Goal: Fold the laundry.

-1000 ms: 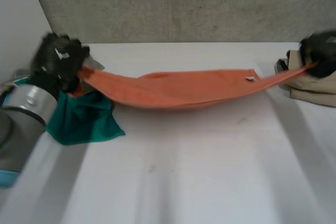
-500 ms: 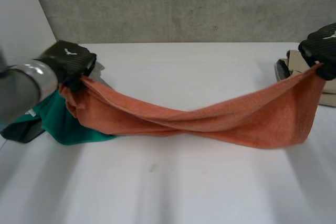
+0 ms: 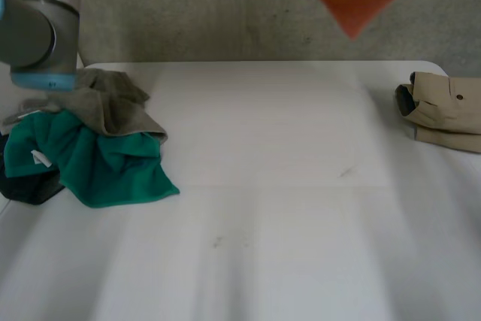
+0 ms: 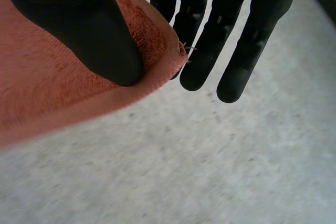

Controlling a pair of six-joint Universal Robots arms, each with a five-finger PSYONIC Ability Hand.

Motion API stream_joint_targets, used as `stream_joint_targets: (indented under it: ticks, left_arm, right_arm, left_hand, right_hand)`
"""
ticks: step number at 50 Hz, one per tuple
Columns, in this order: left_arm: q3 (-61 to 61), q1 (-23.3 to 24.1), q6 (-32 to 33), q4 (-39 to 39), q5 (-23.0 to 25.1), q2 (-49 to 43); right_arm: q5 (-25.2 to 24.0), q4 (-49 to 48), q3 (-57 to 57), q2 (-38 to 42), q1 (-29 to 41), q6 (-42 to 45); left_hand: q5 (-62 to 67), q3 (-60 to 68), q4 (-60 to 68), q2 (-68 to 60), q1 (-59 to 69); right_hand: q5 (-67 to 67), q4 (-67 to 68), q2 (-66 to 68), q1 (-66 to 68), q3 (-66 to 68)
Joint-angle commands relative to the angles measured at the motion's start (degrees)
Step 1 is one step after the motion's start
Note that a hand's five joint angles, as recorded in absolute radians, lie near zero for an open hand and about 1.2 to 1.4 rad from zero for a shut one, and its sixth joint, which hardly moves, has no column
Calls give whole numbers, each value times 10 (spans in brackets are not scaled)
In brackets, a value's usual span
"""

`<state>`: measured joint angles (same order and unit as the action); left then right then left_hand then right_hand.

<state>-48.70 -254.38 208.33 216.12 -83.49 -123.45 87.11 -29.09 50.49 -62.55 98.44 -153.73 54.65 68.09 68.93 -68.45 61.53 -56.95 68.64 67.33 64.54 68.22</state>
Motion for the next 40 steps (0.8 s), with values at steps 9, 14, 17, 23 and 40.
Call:
stream_joint_targets:
  ticks: [9, 14, 17, 23, 40]
  left_arm:
    - [-216, 11, 9, -36, 5, -43]
    - [-294, 27, 27, -47, 3, -57]
    - [-335, 31, 50, -62, 2, -50]
    - [-460, 31, 110, -141, -3, 59]
    - [-655, 60, 135, -432, 8, 328]
  right_arm:
    - [-77, 148, 118, 89, -4, 16]
    - [-78, 217, 170, 102, -5, 76]
    - [-79, 263, 212, 87, -7, 124]
    - [-78, 361, 289, 24, -21, 207]
    - [-99, 570, 525, -232, -201, 484]
  left_hand:
    - [154, 119, 111, -115, 185]
    - [154, 119, 111, -115, 185]
    - [154, 119, 111, -115, 185]
    - [154, 119, 111, -115, 185]
    - [154, 119, 111, -115, 185]
  right_hand:
    - [-131, 114, 127, 155, 118]
    - [-131, 114, 127, 155, 118]
    - [-131, 114, 127, 155, 118]
    - [-131, 114, 127, 155, 118]
    - [-131, 114, 127, 155, 118]
